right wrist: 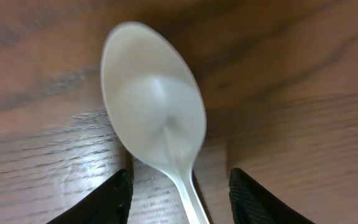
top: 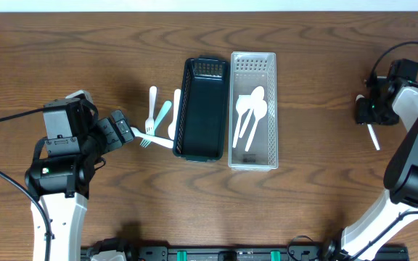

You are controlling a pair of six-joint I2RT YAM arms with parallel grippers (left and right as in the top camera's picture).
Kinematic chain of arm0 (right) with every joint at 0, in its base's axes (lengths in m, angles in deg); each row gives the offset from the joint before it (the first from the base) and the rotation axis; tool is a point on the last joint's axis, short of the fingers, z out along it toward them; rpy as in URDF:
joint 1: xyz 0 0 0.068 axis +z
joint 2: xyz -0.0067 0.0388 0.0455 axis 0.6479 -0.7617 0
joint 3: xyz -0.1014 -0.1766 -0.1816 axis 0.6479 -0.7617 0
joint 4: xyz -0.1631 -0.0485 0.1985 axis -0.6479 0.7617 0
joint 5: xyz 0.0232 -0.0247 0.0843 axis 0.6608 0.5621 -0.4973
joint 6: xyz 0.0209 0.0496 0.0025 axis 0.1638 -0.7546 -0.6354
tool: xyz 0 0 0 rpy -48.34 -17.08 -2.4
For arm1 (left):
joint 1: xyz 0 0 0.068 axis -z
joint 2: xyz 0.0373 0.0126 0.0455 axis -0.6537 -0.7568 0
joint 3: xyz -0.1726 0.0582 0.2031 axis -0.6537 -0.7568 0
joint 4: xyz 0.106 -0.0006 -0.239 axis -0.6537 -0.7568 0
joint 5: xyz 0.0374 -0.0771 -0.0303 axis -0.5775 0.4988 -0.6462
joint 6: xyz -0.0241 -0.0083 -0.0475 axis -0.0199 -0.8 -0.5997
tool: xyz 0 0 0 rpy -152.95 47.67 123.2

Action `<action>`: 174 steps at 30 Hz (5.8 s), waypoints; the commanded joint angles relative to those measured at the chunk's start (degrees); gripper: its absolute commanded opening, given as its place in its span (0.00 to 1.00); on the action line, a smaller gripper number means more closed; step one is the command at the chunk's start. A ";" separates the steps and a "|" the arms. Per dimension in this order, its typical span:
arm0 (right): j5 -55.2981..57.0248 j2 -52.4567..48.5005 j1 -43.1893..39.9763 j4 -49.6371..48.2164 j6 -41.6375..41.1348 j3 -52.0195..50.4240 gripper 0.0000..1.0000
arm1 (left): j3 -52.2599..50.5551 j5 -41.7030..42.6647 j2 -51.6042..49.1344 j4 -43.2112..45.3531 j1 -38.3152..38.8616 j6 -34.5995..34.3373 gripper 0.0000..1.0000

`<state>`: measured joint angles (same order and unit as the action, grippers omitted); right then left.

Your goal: Pack container

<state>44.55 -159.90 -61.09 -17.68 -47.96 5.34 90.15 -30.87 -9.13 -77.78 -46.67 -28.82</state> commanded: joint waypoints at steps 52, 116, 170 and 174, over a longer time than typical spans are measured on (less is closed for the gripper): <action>-12.41 20.39 32.94 1.05 -28.11 5.62 0.67 | 2.10 0.15 -9.77 -4.22 -0.20 6.69 1.00; -7.91 23.82 17.03 21.14 -26.21 5.35 0.56 | 19.23 8.52 -25.40 -1.29 1.90 -13.62 0.06; -9.16 23.82 17.03 20.96 -26.45 5.38 0.57 | 24.52 -3.30 -50.80 -3.76 7.91 25.64 0.62; -9.16 23.82 17.03 20.96 -26.45 5.35 0.57 | 24.52 -0.31 -52.30 -3.56 7.96 25.64 0.61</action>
<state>35.87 -136.01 -43.92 3.41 -74.96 10.69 114.37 -33.95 -60.32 -81.43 -38.73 -4.37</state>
